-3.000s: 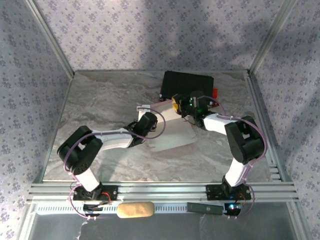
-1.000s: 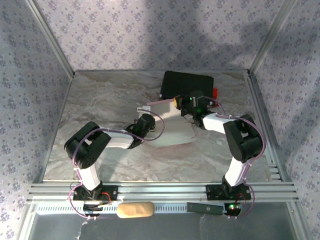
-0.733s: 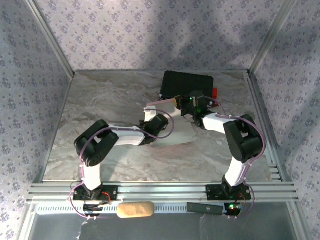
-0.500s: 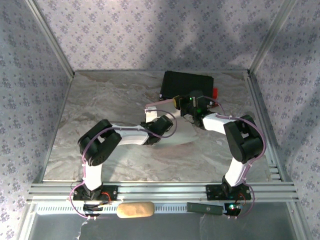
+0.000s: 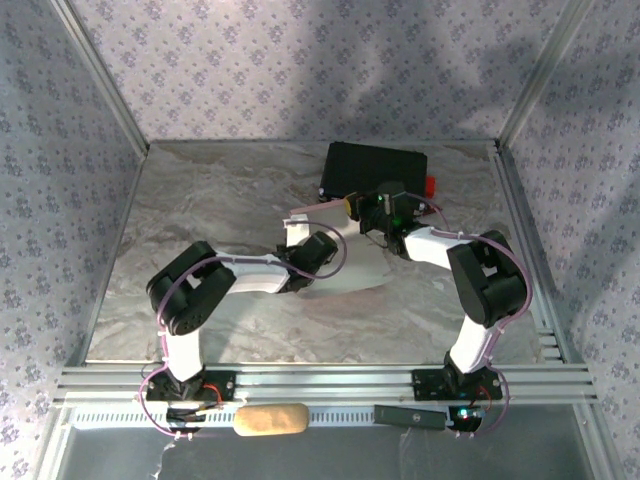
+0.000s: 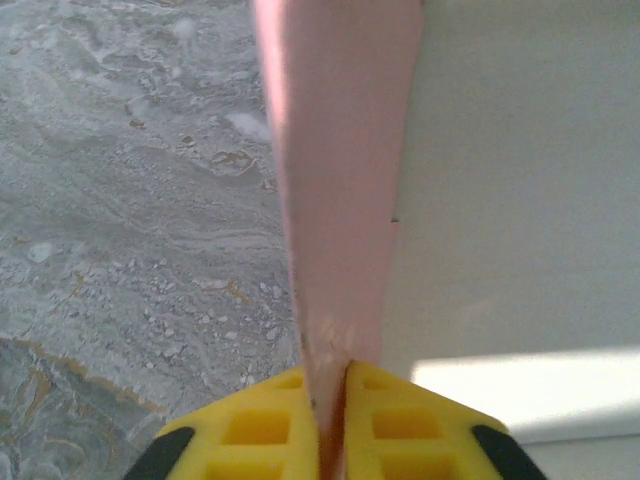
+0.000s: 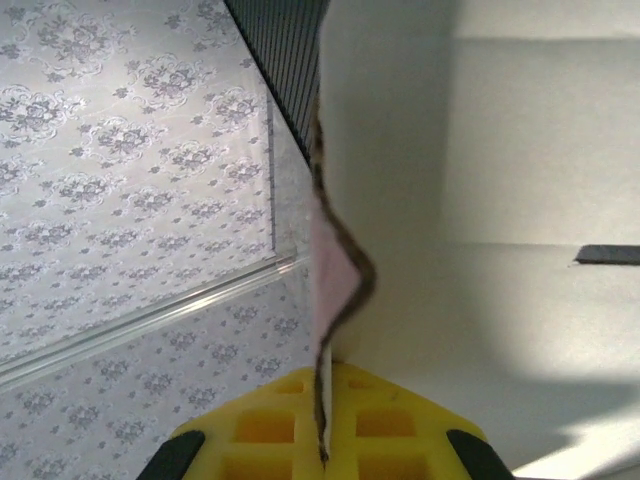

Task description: Fold the paper box

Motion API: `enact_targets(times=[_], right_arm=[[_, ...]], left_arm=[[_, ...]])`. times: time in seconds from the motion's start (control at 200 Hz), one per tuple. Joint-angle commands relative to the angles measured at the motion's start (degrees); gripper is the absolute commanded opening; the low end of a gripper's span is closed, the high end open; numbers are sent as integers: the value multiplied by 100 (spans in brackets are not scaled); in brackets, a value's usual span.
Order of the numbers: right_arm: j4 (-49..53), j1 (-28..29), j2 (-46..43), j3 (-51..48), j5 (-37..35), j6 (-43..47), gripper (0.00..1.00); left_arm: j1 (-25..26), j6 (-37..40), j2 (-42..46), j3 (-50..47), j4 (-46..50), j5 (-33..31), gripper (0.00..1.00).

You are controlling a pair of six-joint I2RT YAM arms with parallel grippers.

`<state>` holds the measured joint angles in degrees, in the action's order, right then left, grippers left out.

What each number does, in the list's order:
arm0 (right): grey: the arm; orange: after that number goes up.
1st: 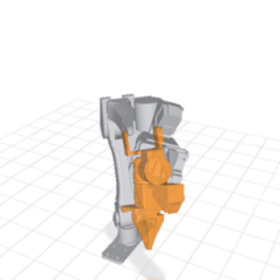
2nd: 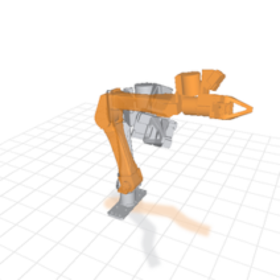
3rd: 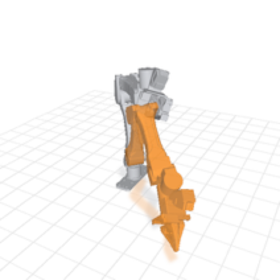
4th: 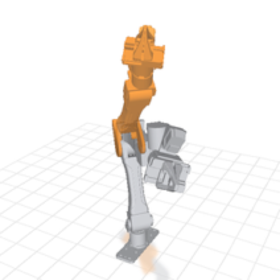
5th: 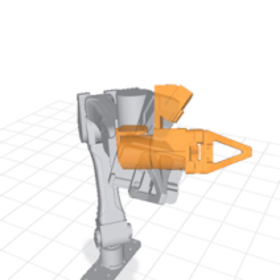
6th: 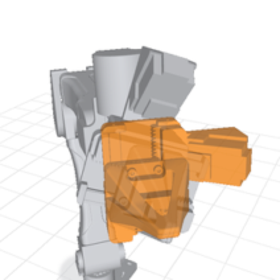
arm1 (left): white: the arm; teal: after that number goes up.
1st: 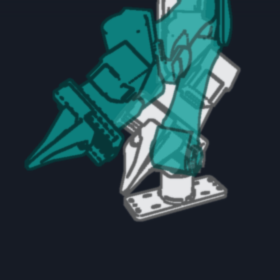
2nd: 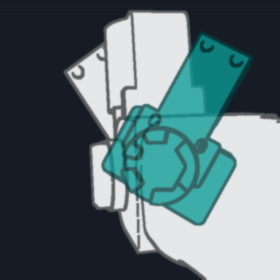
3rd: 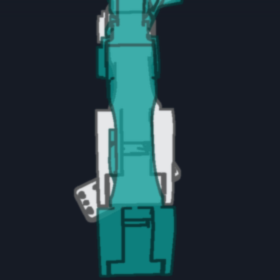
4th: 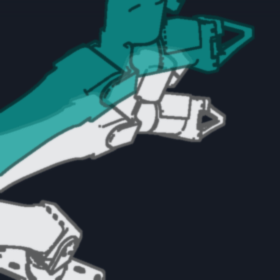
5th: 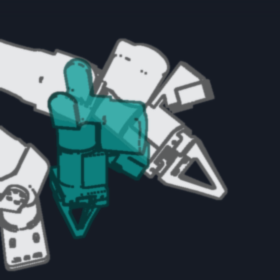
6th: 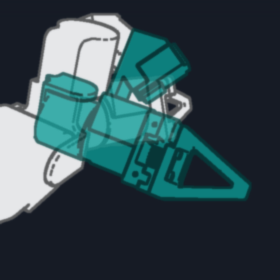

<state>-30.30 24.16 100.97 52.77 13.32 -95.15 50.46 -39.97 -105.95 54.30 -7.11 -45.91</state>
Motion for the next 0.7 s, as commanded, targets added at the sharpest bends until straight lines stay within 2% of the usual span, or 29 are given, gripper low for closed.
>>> enact_targets(times=[0.0,0.11,0.26,0.33,0.55,0.7], right_arm=[[482,45,-2,-48,126,-38,0],[496,27,-7,-42,125,-37,0],[492,3,-23,-59,136,-34,0],[505,-2,-42,-78,128,-32,0],[526,9,-55,-113,83,-47,0],[505,9,-45,-141,92,-64,0]], left_arm=[[-222,434,-172,-167,297,379,20],[-296,472,-197,-131,285,463,21],[-357,481,-185,-188,217,478,0],[-337,464,-198,-159,339,330,0],[-215,-230,-519,545,1909,-593,0],[-82,-649,-776,885,2605,-928,0]])
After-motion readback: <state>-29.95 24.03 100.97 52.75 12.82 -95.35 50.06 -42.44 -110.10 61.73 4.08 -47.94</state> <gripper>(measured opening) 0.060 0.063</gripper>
